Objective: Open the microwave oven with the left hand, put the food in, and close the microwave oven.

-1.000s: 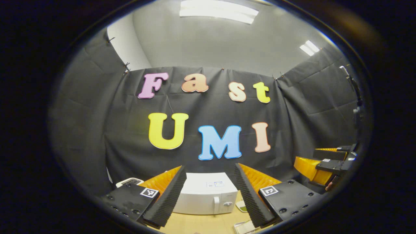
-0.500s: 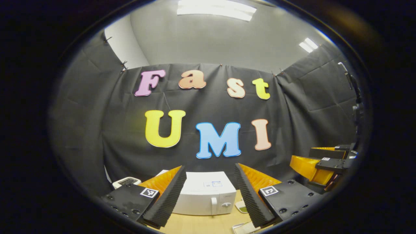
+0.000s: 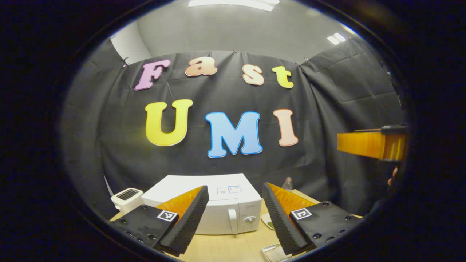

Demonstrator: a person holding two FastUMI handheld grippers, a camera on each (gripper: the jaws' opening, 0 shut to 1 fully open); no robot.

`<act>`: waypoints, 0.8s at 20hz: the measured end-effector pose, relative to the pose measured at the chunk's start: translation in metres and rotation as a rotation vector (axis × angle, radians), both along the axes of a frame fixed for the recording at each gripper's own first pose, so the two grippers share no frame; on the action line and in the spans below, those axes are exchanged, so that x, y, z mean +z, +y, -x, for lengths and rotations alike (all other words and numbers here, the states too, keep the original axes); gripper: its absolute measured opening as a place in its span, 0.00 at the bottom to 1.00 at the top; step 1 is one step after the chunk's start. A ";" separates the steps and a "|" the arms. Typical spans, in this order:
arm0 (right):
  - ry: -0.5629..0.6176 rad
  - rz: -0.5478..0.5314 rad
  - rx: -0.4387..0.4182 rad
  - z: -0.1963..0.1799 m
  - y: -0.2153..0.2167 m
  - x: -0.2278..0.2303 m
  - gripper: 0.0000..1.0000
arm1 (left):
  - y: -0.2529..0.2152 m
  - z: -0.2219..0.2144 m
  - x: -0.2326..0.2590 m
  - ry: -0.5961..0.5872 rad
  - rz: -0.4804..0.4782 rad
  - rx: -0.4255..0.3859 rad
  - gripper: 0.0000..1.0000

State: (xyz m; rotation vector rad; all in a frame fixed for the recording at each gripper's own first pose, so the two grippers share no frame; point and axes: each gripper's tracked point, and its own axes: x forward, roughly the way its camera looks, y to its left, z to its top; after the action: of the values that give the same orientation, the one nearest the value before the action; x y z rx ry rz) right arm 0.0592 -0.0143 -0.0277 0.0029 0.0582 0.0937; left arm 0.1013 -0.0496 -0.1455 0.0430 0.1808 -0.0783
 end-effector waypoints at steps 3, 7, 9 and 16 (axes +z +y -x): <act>0.023 -0.008 -0.004 -0.007 -0.010 -0.010 0.96 | -0.013 -0.027 -0.061 0.106 0.049 -0.031 0.94; 0.057 0.012 -0.027 -0.016 -0.031 -0.024 0.96 | 0.005 -0.060 -0.120 0.193 0.027 0.020 1.00; 0.070 0.013 -0.048 -0.020 -0.044 -0.029 0.97 | 0.012 -0.076 -0.147 0.238 0.028 0.048 0.96; 0.118 0.008 -0.113 -0.021 -0.078 -0.046 0.96 | 0.001 -0.106 -0.230 0.395 0.007 0.010 0.90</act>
State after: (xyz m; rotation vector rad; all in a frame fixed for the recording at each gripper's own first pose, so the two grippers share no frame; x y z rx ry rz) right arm 0.0806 -0.0923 -0.0739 0.0038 0.1759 -0.0195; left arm 0.2068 -0.0482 -0.3757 0.0192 0.5750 -0.0766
